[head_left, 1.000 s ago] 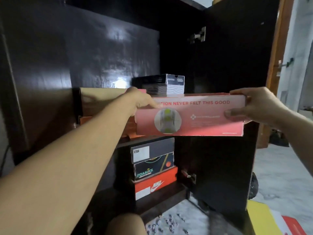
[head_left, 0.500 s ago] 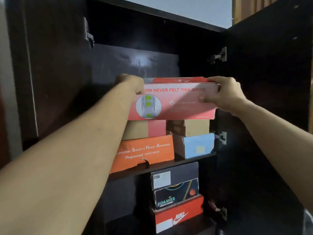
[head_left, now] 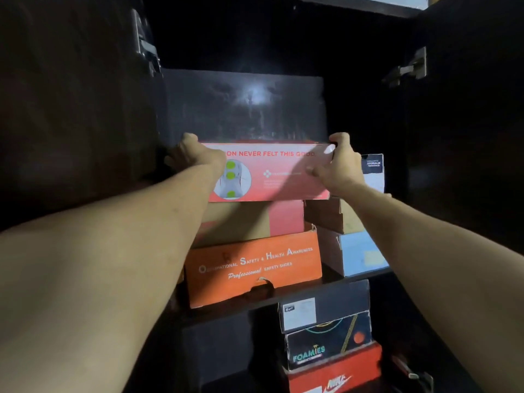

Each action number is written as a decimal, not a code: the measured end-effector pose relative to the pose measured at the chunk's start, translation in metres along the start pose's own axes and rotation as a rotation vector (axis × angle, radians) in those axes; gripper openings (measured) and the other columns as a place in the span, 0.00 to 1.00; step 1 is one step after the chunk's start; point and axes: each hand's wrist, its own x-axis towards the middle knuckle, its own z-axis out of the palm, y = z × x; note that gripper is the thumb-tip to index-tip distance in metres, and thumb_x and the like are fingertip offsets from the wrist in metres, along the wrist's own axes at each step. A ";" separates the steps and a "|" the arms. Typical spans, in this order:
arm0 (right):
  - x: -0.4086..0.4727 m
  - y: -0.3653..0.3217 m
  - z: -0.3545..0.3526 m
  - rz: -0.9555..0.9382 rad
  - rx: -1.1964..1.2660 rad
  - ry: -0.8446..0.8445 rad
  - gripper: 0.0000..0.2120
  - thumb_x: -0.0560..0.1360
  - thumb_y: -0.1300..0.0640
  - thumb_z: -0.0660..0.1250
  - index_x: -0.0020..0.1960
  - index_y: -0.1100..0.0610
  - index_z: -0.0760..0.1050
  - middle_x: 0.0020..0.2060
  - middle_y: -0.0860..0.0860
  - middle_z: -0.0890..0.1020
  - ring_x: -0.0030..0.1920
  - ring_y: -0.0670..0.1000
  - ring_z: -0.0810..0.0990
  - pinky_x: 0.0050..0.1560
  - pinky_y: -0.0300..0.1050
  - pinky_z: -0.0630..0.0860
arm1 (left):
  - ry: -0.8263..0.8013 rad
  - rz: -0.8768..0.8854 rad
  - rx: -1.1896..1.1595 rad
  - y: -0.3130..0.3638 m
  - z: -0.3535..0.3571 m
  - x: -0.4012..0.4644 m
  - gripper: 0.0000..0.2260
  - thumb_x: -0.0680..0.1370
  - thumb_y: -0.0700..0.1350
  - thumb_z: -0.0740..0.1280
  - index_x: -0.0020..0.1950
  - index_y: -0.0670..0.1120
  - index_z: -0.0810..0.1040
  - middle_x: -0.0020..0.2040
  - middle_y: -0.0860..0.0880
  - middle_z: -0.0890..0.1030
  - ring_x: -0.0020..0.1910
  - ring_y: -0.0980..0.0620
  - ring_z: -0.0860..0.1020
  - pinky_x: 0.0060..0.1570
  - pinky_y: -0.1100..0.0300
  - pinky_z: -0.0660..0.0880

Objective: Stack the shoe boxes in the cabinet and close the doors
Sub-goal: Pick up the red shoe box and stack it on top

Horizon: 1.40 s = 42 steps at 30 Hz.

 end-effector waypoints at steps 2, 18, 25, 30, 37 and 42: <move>0.003 0.003 0.017 0.023 0.012 0.010 0.30 0.70 0.58 0.76 0.65 0.59 0.61 0.49 0.53 0.71 0.48 0.55 0.72 0.52 0.52 0.72 | -0.016 0.069 0.076 -0.016 0.003 0.001 0.29 0.70 0.40 0.72 0.70 0.50 0.70 0.74 0.43 0.61 0.71 0.41 0.60 0.70 0.54 0.64; 0.000 0.047 0.095 -0.126 -0.363 -0.294 0.35 0.77 0.54 0.67 0.76 0.40 0.51 0.78 0.53 0.44 0.75 0.64 0.58 0.68 0.62 0.68 | -0.497 0.324 0.912 -0.092 0.026 -0.025 0.49 0.71 0.49 0.73 0.79 0.51 0.39 0.77 0.45 0.30 0.76 0.41 0.31 0.70 0.33 0.38; 0.014 0.045 0.100 -0.042 -0.501 -0.452 0.44 0.77 0.57 0.66 0.77 0.39 0.36 0.77 0.51 0.33 0.76 0.67 0.40 0.70 0.72 0.56 | -0.543 0.325 0.934 -0.096 0.027 -0.021 0.50 0.70 0.52 0.74 0.80 0.50 0.42 0.79 0.48 0.34 0.77 0.41 0.34 0.71 0.33 0.40; 0.023 0.045 0.107 0.010 -0.540 -0.517 0.47 0.75 0.59 0.67 0.77 0.40 0.36 0.78 0.55 0.40 0.76 0.70 0.48 0.71 0.68 0.60 | -0.582 0.313 0.940 -0.097 0.027 -0.022 0.51 0.70 0.53 0.74 0.80 0.49 0.41 0.79 0.48 0.36 0.78 0.42 0.36 0.72 0.34 0.42; 0.005 0.054 0.085 -0.103 -0.533 -0.562 0.41 0.72 0.52 0.72 0.77 0.47 0.53 0.70 0.60 0.66 0.65 0.61 0.73 0.63 0.57 0.75 | -0.547 0.350 0.950 -0.091 0.029 -0.033 0.47 0.69 0.51 0.75 0.79 0.46 0.49 0.79 0.42 0.42 0.78 0.39 0.40 0.73 0.35 0.44; -0.015 0.055 0.016 -0.127 -0.635 -0.613 0.19 0.74 0.48 0.70 0.61 0.56 0.74 0.53 0.55 0.81 0.45 0.51 0.77 0.36 0.40 0.71 | -0.668 0.430 0.832 -0.065 0.056 -0.062 0.36 0.69 0.55 0.74 0.72 0.47 0.65 0.76 0.42 0.61 0.75 0.36 0.56 0.71 0.35 0.56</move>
